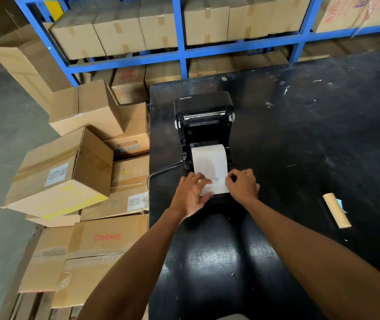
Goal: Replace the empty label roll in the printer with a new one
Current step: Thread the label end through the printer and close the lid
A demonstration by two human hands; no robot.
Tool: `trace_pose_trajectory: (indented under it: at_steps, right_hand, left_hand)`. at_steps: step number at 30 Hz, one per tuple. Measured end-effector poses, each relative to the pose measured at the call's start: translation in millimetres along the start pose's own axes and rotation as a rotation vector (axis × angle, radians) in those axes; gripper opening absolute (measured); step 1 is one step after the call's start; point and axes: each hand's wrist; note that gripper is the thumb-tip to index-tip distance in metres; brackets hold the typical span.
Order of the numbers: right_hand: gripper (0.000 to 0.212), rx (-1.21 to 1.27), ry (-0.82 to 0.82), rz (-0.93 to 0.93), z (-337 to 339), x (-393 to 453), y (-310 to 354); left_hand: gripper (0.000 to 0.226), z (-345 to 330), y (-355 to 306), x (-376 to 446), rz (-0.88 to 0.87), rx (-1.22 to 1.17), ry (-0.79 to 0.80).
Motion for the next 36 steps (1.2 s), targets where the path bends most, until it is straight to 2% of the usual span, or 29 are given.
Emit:
trace_pose_trajectory:
  at_steps: [2, 6, 8, 12, 19, 23, 28, 36]
  right_hand:
    - [0.012, 0.006, -0.006, 0.013, 0.6, -0.9, -0.5]
    - [0.026, 0.120, -0.078, 0.102, 0.7, -13.9, -5.7]
    - [0.026, 0.147, -0.088, 0.213, 1.0, -20.6, -12.3]
    - [0.028, -0.001, -0.038, 0.421, -1.3, -27.8, -25.5]
    - [0.019, -0.049, -0.051, 0.448, -1.1, -31.0, -29.8]
    - [0.019, -0.083, -0.016, 0.516, 3.8, -33.0, -30.6]
    - [0.014, -0.079, -0.043, 0.442, 7.3, -34.5, -27.5]
    - [0.013, -0.117, -0.013, 0.500, 13.7, -50.5, -37.4]
  left_hand:
    - [0.038, -3.3, 5.3, -6.3, -0.056, 0.086, 0.085]
    - [0.032, -0.1, 5.7, -7.2, -0.001, -0.003, 0.048]
    - [0.028, 2.2, 4.2, -4.5, 0.021, -0.027, 0.062]
    - [0.022, 4.7, -0.6, -3.0, 0.039, -0.062, 0.065]
    - [0.019, 6.1, -8.6, -1.6, 0.019, 0.049, 0.058]
    - [0.019, 4.8, -13.7, -4.6, 0.069, -0.044, -0.004]
    - [0.017, 8.7, -15.7, -10.0, 0.032, -0.132, 0.034]
    - [0.014, 16.1, -11.5, -32.7, 0.057, -0.258, 0.032]
Point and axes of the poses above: each hand's wrist, its own x-axis towards the middle knuckle, its own z-axis out of the back of the hand, y = z × x, and after that the axes turned 10 degrees about -x, right-handed
